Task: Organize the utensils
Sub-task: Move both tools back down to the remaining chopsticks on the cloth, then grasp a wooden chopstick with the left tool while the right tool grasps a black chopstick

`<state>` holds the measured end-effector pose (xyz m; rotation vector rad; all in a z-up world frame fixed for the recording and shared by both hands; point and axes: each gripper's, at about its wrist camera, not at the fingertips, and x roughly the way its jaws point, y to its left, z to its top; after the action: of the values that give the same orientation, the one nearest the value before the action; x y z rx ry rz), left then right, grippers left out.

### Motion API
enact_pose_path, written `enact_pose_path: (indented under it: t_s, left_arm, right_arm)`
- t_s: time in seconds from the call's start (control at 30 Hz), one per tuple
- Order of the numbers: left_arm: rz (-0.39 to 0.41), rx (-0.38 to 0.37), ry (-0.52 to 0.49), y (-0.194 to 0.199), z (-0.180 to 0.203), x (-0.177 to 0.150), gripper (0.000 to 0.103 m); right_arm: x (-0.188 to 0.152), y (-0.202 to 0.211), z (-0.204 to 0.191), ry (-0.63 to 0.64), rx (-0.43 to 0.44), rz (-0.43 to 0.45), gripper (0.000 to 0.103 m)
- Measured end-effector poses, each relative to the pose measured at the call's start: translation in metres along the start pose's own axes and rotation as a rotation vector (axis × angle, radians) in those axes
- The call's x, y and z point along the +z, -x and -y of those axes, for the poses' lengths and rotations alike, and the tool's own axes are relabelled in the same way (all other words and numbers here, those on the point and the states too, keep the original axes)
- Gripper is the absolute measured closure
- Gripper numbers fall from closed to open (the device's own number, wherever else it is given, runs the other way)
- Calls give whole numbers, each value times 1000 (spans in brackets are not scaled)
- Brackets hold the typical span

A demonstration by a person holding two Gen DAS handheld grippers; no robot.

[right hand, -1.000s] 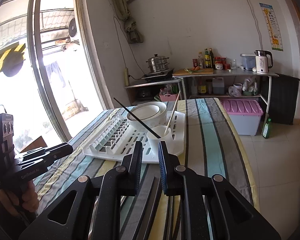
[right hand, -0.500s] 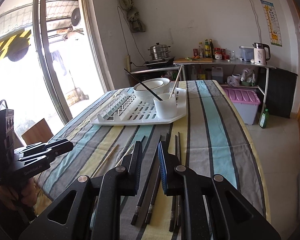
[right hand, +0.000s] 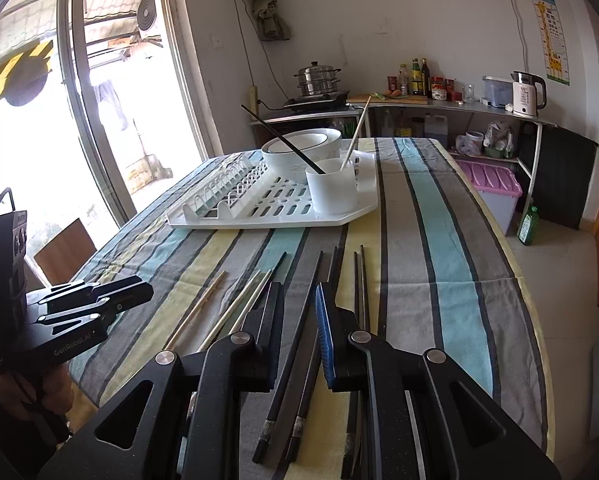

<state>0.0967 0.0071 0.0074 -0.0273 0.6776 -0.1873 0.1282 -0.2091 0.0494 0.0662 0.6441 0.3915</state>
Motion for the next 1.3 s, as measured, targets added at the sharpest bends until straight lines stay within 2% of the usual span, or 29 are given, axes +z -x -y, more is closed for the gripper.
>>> enact_pose_path:
  t_s: [0.17, 0.33, 0.67, 0.93, 1.2, 1.3]
  left_arm:
    - [-52, 9, -4, -23, -4, 2, 79]
    - [-110, 22, -6, -45, -6, 6, 79]
    - [-189, 21, 8, -71, -9, 9, 79]
    - [-220, 33, 7, -83, -8, 11, 79]
    - [-211, 68, -29, -86, -1, 11, 79]
    - [-211, 71, -33, -88, -1, 12, 81]
  right_arm:
    - [5, -24, 3, -2, -15, -52, 86]
    - [9, -57, 8, -1, -43, -141, 86]
    - [15, -105, 15, 18, -85, -273, 87]
    - [17, -125, 18, 30, -102, -318, 88]
    - [21, -135, 10, 81, -133, -341, 88]
    - [22, -137, 7, 102, -133, -348, 94]
